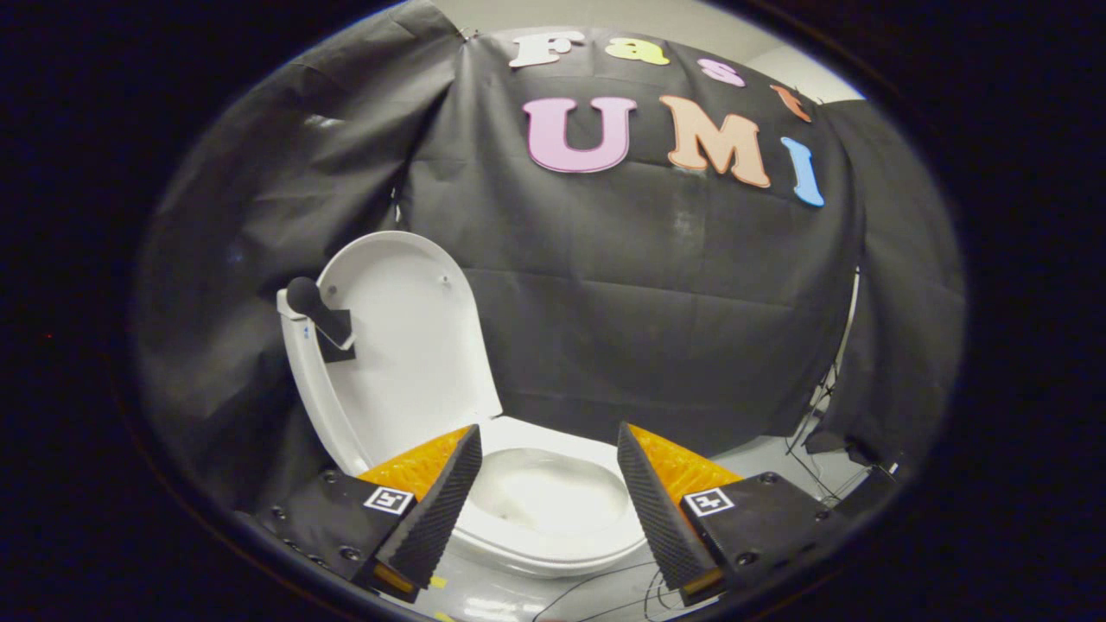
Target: Open the toilet lid.
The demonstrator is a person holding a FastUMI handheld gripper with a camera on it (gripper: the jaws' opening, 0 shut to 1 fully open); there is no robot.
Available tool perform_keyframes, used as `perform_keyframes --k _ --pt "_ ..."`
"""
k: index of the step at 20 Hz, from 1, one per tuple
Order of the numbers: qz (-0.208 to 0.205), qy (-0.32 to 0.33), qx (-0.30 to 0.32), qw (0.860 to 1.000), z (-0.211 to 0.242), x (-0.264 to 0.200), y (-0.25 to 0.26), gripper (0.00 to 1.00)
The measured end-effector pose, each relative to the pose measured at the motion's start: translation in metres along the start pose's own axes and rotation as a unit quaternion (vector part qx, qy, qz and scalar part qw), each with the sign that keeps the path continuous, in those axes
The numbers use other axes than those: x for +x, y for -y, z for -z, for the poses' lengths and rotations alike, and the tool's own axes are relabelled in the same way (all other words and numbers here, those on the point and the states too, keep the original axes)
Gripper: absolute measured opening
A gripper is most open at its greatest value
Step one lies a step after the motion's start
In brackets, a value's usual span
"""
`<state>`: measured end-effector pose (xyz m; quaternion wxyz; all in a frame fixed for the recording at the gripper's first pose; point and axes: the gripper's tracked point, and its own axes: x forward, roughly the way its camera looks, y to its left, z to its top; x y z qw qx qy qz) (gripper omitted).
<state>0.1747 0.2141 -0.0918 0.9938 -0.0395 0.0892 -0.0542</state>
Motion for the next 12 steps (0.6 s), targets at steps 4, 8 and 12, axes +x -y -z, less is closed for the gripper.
perform_keyframes --k 4,8,12 --pt "0.022 -0.01 0.011 1.0 0.01 0.006 0.018 0.98" --pt "0.026 0.0 0.021 0.999 0.003 0.008 0.022 0.98" --pt "0.026 -0.007 0.036 0.999 0.006 0.011 0.017 0.98"
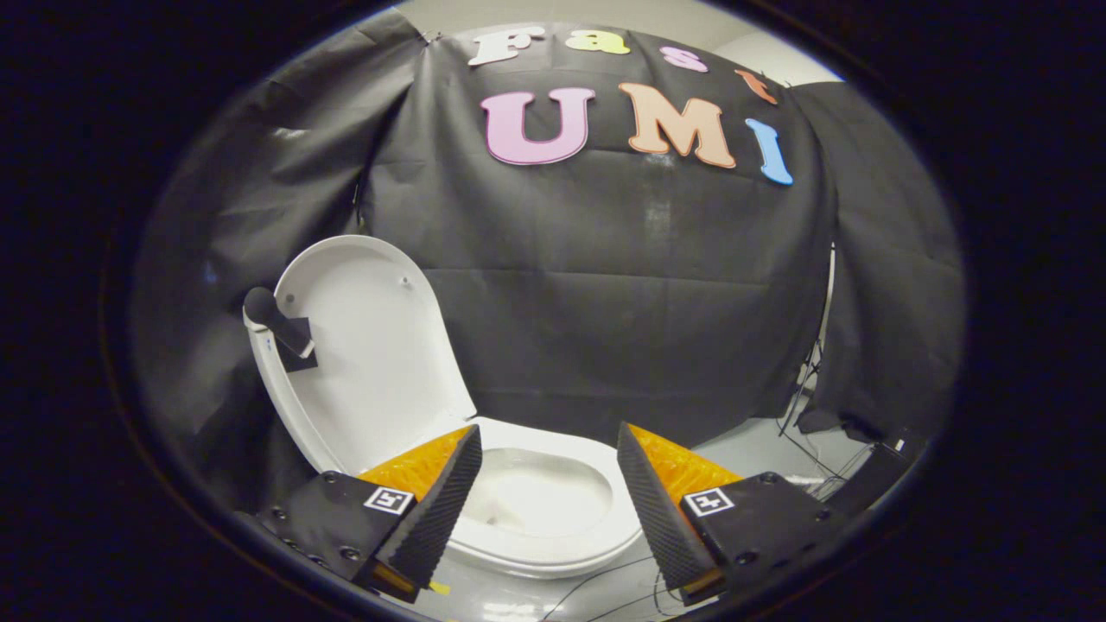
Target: Open the toilet lid.
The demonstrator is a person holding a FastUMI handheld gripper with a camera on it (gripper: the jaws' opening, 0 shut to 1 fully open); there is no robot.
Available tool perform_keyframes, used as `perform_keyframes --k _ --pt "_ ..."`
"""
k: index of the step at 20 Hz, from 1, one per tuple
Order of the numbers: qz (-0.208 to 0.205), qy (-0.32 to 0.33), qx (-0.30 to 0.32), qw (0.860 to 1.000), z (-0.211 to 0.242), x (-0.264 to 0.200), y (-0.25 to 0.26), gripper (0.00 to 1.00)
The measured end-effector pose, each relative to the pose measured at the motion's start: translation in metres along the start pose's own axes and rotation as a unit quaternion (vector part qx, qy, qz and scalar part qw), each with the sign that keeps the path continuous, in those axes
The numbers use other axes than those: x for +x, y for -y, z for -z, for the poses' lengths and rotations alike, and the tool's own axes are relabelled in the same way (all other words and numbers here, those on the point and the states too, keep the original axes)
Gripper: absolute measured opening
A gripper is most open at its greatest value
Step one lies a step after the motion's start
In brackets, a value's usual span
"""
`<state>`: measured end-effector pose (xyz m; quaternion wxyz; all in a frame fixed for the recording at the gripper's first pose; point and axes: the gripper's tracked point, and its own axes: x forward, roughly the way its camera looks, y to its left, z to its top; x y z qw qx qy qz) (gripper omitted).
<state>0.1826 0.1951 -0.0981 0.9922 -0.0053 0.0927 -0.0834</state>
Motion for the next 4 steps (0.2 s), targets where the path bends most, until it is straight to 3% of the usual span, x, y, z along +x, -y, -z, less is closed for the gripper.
perform_keyframes --k 4 --pt "-0.008 -0.018 -0.021 1.0 0.0078 0.0023 -0.0095 0.98"
